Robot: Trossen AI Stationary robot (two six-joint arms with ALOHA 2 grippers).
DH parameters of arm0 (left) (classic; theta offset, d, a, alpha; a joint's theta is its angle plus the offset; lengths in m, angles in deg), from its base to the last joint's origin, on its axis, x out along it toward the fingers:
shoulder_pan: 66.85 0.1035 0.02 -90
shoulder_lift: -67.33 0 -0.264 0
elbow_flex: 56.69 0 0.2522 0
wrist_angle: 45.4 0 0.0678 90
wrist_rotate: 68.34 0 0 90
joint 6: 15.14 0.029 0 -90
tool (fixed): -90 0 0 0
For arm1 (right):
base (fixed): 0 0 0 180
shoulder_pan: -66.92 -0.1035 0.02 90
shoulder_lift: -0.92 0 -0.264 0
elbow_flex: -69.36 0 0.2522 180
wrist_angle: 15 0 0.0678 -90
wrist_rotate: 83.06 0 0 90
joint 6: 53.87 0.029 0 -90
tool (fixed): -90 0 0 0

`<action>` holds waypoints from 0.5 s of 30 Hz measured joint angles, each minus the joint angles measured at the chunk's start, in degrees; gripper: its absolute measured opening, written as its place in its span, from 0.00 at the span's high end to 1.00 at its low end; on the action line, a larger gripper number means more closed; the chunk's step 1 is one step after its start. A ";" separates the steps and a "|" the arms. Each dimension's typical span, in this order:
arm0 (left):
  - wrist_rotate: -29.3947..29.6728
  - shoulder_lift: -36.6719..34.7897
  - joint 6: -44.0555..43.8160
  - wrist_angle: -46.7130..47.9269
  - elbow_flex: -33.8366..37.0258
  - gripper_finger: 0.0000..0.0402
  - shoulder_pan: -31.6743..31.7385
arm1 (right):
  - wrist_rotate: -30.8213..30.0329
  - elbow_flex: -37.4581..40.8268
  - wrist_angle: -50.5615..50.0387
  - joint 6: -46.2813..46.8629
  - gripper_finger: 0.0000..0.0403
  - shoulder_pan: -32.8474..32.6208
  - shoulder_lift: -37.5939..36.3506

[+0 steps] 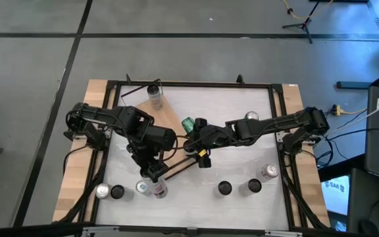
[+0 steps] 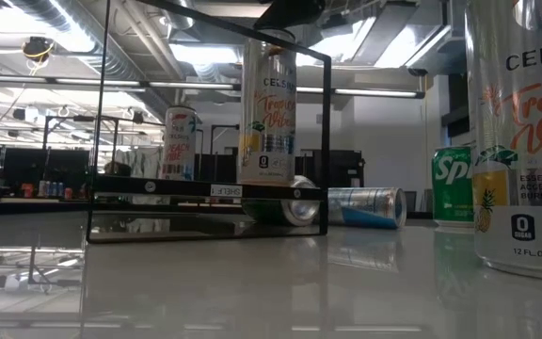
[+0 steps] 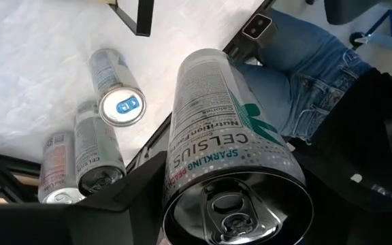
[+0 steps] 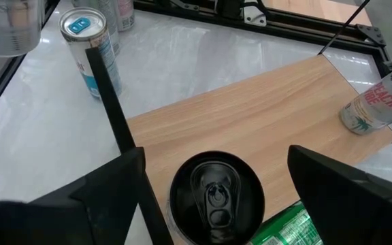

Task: Place canned beverage on shelf
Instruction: Put the white pink soda can on the shelf aligned with the other white pink soda can

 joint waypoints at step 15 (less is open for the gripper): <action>3.49 0.00 0.79 -0.04 0.04 0.39 -1.55 | -0.01 0.00 -0.05 -0.01 0.12 0.00 -0.02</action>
